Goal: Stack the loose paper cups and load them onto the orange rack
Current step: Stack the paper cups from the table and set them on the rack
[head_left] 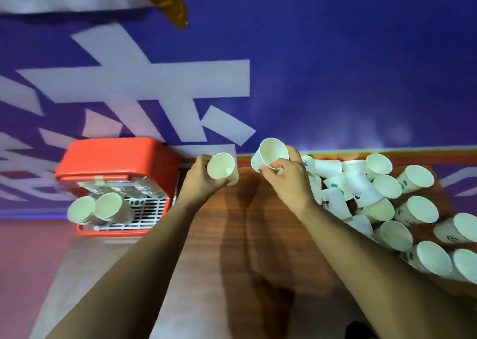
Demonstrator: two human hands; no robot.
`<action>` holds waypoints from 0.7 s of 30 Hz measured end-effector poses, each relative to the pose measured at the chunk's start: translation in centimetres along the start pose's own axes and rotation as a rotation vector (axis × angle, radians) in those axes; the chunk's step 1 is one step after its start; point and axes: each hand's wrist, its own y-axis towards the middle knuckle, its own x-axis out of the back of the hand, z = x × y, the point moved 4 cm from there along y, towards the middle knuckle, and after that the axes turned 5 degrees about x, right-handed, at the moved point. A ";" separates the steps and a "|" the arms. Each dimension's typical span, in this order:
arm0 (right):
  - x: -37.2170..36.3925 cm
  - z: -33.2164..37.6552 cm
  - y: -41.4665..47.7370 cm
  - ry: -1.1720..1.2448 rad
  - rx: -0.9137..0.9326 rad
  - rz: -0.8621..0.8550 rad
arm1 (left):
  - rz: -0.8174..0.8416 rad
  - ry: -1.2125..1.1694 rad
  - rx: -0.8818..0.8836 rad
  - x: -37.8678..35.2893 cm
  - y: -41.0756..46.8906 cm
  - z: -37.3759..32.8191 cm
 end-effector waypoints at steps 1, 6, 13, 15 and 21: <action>-0.7 1.4 -0.4 0.022 -0.011 0.020 | -0.013 -0.005 -0.009 1.9 -0.8 0.5; -5.3 8.5 -3.6 0.165 -0.070 0.085 | -0.062 -0.092 -0.034 10.0 -4.8 5.4; -15.4 17.5 -7.1 0.200 -0.073 0.184 | -0.152 -0.084 -0.027 21.2 -7.4 15.3; -17.8 19.7 -7.7 0.211 -0.053 0.201 | -0.176 -0.089 -0.004 24.2 -7.6 17.8; -24.6 25.0 -8.9 0.215 -0.005 0.205 | -0.237 -0.091 0.065 30.3 -7.1 23.1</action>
